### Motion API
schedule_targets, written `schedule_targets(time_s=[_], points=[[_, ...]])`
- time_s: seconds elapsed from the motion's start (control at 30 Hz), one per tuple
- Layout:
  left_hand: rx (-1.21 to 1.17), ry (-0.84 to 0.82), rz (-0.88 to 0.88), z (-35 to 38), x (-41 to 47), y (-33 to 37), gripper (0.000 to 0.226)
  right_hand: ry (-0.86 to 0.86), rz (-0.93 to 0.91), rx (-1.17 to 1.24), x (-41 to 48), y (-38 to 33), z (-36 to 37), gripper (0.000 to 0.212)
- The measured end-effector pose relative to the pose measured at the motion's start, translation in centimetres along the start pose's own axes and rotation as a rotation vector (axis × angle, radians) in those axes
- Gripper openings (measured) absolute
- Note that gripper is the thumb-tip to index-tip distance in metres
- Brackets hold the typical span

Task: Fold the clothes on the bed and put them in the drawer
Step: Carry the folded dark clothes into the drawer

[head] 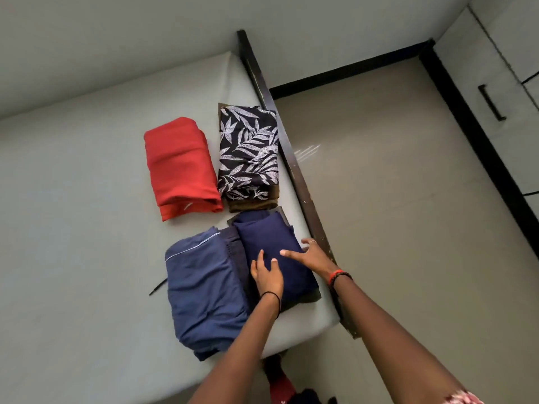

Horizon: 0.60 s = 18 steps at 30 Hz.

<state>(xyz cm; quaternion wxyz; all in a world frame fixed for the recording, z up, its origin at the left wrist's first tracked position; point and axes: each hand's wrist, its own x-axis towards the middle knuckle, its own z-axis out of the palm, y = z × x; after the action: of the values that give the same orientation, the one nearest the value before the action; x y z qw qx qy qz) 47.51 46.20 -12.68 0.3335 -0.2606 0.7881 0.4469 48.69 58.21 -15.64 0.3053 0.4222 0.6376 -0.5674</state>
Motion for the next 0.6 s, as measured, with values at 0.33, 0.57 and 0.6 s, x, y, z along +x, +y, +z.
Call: schedule_targets(time_s=[0.33,0.57,0.6], points=[[-0.021,0.108,0.005,0.3,2.1,-1.9,0.047,-0.014,-0.038,-0.017,3.9,1.0,0.2,0.056],[-0.042,0.116,0.006,0.7,2.4,-2.3,0.045,-0.119,-0.040,0.052,3.5,0.4,-0.1,0.039],[-0.042,0.112,0.005,0.8,2.4,-2.3,0.045,-0.139,-0.044,0.060,3.6,0.4,-0.1,0.043]])
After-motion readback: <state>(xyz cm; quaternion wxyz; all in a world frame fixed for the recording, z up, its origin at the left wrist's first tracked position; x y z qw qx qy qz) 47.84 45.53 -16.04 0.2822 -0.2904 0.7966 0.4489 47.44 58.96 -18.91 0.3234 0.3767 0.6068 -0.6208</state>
